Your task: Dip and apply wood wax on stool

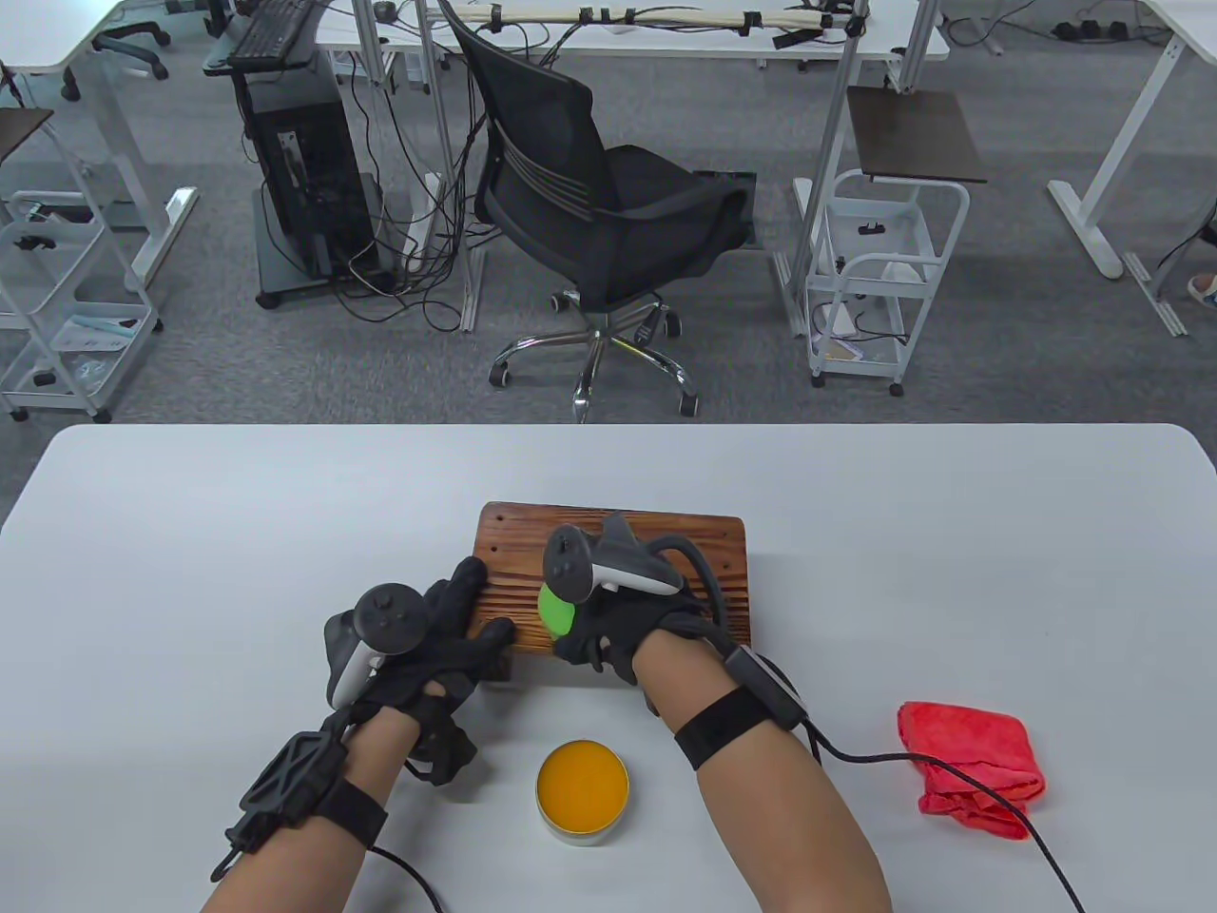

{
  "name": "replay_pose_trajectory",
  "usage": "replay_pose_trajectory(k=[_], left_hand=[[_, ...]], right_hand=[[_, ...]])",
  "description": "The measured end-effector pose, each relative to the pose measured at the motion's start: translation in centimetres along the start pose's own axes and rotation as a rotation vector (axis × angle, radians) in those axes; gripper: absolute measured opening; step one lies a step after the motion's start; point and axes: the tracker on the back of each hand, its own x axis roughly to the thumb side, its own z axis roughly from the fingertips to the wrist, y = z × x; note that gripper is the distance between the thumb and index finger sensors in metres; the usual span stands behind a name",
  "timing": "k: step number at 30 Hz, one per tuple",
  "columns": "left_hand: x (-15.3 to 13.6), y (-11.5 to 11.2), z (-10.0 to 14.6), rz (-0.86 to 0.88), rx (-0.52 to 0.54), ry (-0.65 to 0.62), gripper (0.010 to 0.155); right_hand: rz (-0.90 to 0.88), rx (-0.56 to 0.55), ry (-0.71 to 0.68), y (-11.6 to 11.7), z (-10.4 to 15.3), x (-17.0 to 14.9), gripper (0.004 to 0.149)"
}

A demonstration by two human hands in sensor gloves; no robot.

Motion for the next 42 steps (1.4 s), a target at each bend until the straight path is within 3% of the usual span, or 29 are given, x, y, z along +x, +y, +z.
replay_pose_trajectory(k=[4,9,16,24,33,42], left_hand=[[0.0,0.0,0.0,0.0,-0.002,0.001,0.097],[0.0,0.0,0.0,0.0,0.0,0.0,0.097],[0.0,0.0,0.0,0.003,0.0,-0.001,0.097],[0.0,0.0,0.1,0.006,0.001,-0.001,0.097],[0.0,0.0,0.0,0.011,-0.004,-0.002,0.097],[-0.1,0.0,0.0,0.012,-0.002,-0.003,0.097]], right_hand=[[0.001,0.021,0.024,-0.3,0.4,-0.8,0.092],[-0.013,0.001,0.063,-0.5,-0.9,-0.6,0.092],[-0.036,0.007,-0.011,-0.2,-0.7,0.6,0.093],[-0.024,0.011,0.052,-0.7,-1.5,0.1,0.093],[-0.031,0.04,-0.019,-0.8,-1.2,0.8,0.093],[-0.057,0.021,0.0,-0.9,-3.0,1.2,0.094]])
